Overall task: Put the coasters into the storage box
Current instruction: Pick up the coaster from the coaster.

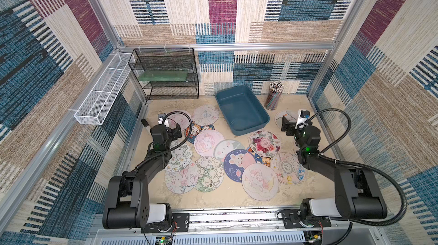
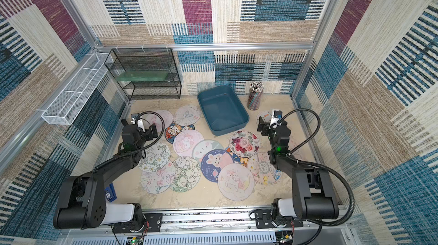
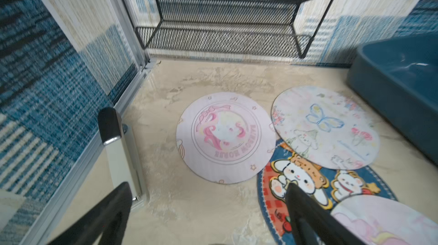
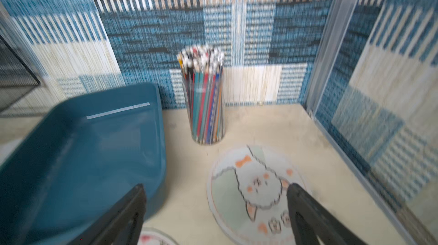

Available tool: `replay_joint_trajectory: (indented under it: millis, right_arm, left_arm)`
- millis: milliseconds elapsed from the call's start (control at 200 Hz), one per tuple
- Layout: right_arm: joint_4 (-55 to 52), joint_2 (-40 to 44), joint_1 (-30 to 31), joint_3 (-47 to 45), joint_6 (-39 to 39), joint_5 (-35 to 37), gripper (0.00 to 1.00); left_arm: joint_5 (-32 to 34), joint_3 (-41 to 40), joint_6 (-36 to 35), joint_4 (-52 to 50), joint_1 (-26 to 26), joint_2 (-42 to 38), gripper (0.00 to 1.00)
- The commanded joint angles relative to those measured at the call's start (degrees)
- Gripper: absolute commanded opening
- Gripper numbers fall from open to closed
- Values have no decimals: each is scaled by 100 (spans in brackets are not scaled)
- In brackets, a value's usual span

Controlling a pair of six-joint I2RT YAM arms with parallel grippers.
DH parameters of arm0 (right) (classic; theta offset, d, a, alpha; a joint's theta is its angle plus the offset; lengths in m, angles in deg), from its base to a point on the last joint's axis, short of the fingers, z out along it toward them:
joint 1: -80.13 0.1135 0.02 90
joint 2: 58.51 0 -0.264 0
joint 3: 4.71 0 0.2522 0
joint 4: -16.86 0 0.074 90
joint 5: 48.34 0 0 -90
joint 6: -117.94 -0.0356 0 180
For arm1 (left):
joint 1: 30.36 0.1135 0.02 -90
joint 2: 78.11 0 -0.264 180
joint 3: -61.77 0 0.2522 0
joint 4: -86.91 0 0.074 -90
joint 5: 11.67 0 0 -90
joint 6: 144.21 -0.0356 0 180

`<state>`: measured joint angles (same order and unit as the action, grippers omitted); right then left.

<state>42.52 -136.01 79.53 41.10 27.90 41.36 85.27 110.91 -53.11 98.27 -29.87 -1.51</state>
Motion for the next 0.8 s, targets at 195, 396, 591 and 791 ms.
replay_joint_trajectory:
  millis: [195, 396, 591, 791]
  right_arm:
    - [-4686, 387, 302, 1740, -883, -162, 95]
    - [-6709, 793, 552, 2019, -1656, -1008, 95]
    - [-7598, 1742, 1113, 1246, -2758, -1741, 95]
    - [-8164, 2168, 2165, 763, -3930, -1675, 95]
  left_arm:
    - [-565, 1066, 361, -3160, -306, -623, 99]
    - [-969, 1901, 1129, -4963, -1397, -560, 91]
    - [-1871, 2301, 2235, -5473, -2743, -75, 88]
    - [-2374, 2725, 2840, -5580, -3791, 589, 86]
